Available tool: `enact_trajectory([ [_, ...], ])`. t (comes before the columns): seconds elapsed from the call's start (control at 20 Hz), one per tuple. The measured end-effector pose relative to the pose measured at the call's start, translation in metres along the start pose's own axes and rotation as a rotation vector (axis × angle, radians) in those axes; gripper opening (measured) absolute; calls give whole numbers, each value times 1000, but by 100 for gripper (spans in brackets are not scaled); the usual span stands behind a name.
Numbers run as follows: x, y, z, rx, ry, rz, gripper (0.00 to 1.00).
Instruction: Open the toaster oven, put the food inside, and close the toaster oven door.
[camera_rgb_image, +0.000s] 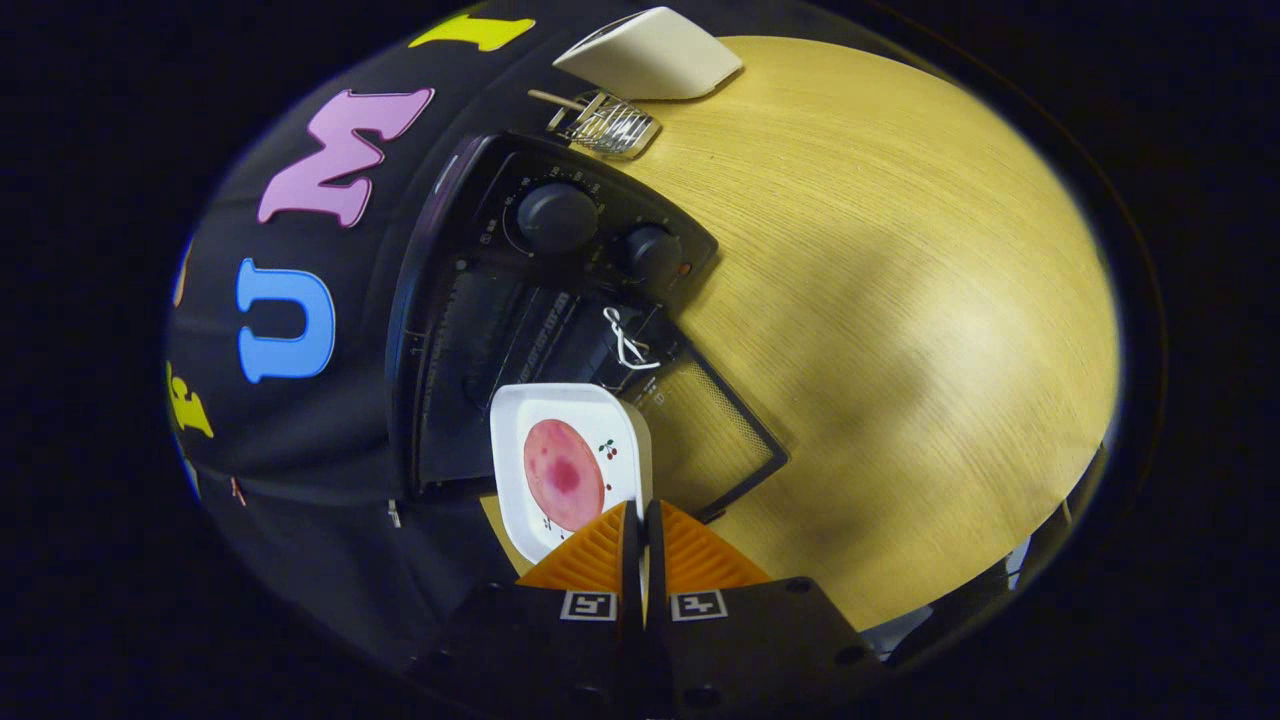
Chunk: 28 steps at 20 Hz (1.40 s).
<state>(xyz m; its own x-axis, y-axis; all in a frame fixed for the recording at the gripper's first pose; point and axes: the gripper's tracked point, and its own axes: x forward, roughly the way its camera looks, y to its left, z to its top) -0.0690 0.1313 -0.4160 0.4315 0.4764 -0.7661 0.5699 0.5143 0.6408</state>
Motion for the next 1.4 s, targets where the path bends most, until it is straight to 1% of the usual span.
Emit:
enact_trajectory([
  [0.35, 37, 36, -2, 187, -111, -33, 5],
  [0.6, 55, 46, 1, 346, -187, -81, 6],
  [0.8, 67, 54, 5, 422, -247, -113, 5],
  [1.0, 77, 63, 7, 526, -292, -118, 5],
  [1.1, 83, 65, 7, 560, -300, -122, 5],
  [1.4, 94, 68, 7, 608, -321, -140, 5],
])
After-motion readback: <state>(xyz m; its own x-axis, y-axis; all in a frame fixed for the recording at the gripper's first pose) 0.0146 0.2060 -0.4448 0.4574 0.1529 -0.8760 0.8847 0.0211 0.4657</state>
